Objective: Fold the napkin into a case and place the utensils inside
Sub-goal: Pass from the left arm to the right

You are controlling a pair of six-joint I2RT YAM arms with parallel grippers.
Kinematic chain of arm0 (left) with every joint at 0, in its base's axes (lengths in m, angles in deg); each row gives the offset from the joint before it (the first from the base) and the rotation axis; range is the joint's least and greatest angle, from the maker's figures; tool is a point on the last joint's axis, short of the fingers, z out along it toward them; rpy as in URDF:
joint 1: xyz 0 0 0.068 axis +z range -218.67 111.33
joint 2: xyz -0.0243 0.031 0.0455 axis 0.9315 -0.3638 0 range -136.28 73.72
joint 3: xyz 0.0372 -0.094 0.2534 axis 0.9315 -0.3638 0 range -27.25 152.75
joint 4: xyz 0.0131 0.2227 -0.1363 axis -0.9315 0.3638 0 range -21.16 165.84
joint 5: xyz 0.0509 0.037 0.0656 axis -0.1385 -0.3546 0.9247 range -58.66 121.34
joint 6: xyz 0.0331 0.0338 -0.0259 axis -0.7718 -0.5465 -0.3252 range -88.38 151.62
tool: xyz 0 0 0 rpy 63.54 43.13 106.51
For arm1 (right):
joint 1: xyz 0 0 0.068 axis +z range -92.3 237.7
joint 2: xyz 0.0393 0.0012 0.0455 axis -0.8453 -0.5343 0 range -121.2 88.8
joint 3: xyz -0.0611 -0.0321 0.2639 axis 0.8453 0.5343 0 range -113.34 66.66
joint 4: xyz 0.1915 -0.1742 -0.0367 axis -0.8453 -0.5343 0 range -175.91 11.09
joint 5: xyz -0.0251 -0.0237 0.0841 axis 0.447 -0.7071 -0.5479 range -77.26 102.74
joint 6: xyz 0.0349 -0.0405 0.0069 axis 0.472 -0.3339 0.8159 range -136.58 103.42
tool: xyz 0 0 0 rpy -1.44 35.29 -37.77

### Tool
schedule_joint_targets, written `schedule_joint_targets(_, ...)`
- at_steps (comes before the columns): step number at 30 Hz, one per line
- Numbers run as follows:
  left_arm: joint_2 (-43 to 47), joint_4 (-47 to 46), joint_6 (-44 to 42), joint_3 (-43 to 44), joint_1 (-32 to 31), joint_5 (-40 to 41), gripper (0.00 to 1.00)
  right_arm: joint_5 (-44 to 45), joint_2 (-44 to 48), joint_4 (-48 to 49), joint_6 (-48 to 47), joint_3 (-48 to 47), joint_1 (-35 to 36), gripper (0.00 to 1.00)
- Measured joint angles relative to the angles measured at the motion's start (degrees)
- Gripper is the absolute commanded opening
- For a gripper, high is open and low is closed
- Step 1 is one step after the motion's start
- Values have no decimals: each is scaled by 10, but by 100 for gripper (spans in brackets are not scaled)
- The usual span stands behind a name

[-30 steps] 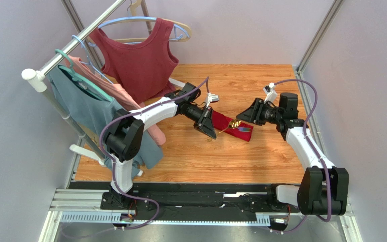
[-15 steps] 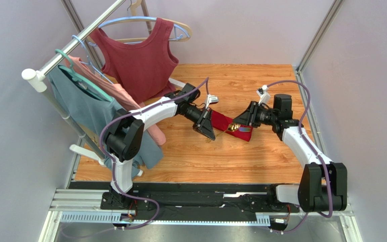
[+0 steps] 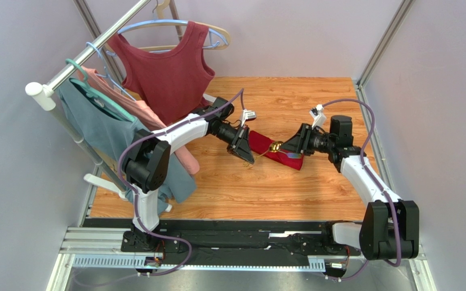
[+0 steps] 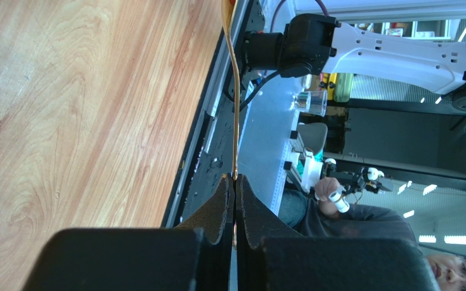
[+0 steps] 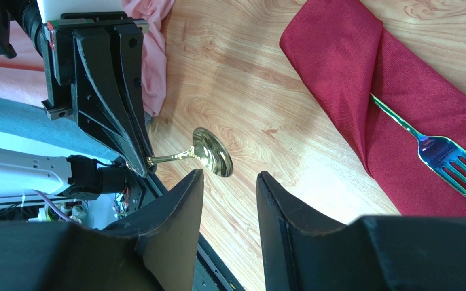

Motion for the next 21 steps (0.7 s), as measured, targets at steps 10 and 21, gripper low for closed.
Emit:
schedule_joint_targets(10,0,0,0,0,-2,-21,0,-17,-10,31,11,1,2,14)
schedule_joint_targets(21,-6,19,-2,25,-2,27,50,42,11,31,50,24,8,0)
